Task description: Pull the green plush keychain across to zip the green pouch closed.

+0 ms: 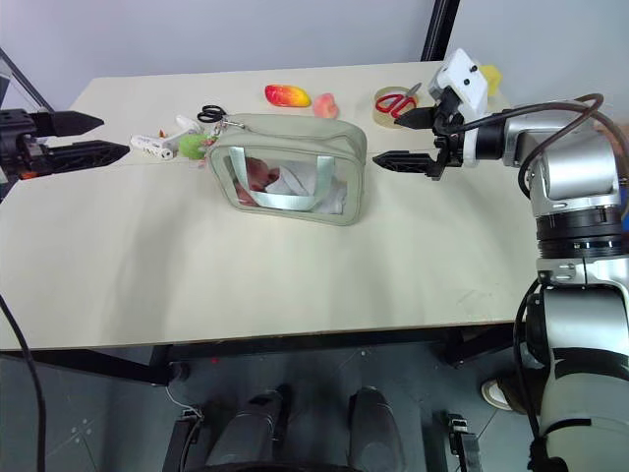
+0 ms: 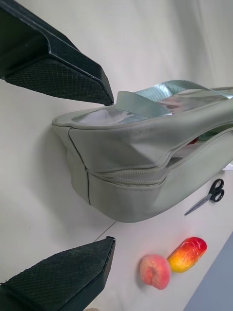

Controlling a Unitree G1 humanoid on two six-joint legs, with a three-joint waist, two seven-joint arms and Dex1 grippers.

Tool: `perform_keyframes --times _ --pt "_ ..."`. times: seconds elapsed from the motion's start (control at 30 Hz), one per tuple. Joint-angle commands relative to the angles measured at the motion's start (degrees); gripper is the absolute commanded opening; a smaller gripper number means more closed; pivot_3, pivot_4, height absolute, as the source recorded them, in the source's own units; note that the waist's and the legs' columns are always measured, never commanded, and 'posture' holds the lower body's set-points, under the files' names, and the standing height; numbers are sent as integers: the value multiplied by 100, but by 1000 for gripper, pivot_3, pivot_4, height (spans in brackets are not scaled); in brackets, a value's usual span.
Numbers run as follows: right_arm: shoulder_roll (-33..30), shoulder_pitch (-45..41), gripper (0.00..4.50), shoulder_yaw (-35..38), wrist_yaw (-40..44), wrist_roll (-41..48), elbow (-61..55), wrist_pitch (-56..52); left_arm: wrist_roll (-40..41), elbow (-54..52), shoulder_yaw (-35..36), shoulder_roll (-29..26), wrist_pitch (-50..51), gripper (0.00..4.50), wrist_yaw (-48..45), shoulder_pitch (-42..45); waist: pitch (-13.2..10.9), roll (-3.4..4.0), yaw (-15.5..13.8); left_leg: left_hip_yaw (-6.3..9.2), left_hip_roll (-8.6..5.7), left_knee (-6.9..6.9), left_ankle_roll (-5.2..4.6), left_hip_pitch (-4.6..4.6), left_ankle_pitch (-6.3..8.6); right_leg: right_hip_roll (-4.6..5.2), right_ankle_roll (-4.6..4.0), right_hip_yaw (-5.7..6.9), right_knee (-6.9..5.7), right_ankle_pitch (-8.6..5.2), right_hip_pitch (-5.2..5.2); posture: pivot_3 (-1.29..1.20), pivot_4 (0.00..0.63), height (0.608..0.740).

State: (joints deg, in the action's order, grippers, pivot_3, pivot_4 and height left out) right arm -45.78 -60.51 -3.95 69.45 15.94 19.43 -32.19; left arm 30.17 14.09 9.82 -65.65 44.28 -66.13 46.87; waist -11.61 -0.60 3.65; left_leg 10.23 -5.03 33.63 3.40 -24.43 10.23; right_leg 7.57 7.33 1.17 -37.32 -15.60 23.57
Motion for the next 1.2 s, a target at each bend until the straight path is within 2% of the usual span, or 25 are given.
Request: perform_keyframes --times 0.03,0.23,0.4,0.6,0.77,0.8,0.83,1.0,1.03,1.07,1.2 --pt "27 -138 4500 55 122 132 -419 -67 -55 -34 225 -44 -119 4451 117 99 0 0 17 -1 0 3 0 0 0 0 0 -1 -2 0 0 0 150 740" --pt "396 -401 4500 -35 -206 -42 -496 35 -80 -94 201 28 -159 4451 181 127 0 0 40 -23 0 23 0 5 0 -3 8 -31 -23 4 4 0 150 740" --pt "1121 -710 4500 -394 -534 -280 -390 169 69 -718 132 278 -7 4451 309 71 0 0 33 -36 1 31 -1 9 -1 -9 14 -56 -31 9 11 0 150 740" --pt "1890 -925 4500 -940 -921 -882 358 748 253 -1466 119 640 296 4451 570 -93 1 -2 34 -39 1 40 2 8 -3 -11 15 -63 -36 11 13 0 150 740" --pt "2273 -1108 4500 -1136 -1066 -1274 1118 1516 476 -2042 288 695 587 4451 776 -401 1 -3 36 -50 1 40 11 6 -9 -12 15 -81 -66 12 37 0 150 740" --pt "2309 -1134 3988 -1146 -1053 -1317 1209 1599 513 -2090 326 685 635 4500 812 -430 1 -3 37 -50 1 40 12 5 -9 -13 14 -82 -73 12 43 0 150 740" --pt "2337 -1153 3735 -1162 -1032 -1367 1280 1681 556 -2127 366 670 681 4500 844 -459 1 -3 41 -50 3 39 15 5 -11 -16 13 -83 -77 13 46 0 150 740" --pt "2442 -1206 1172 -1211 -938 -1589 1563 2114 669 -2307 609 597 822 4500 1015 -692 2 -3 47 -53 18 40 19 10 -14 -33 -1 -91 -81 21 50 0 150 740" --pt "2459 -1218 534 -1210 -950 -1633 1617 2204 691 -2334 652 591 845 4500 1053 -730 2 -3 48 -53 24 40 22 10 -15 -39 -4 -91 -81 23 49 0 150 740" --pt "2481 -1226 138 -1190 -931 -1639 1636 2271 712 -2369 712 578 869 4500 1103 -777 2 -3 50 -56 34 41 24 10 -16 -47 -11 -92 -79 28 50 0 150 740" --pt "2451 -1252 62 -1128 -667 -1613 1432 2517 744 -2385 1006 433 929 4500 1224 -960 2 -3 53 -65 76 37 32 11 -20 -85 -32 -96 -80 40 64 0 150 740"
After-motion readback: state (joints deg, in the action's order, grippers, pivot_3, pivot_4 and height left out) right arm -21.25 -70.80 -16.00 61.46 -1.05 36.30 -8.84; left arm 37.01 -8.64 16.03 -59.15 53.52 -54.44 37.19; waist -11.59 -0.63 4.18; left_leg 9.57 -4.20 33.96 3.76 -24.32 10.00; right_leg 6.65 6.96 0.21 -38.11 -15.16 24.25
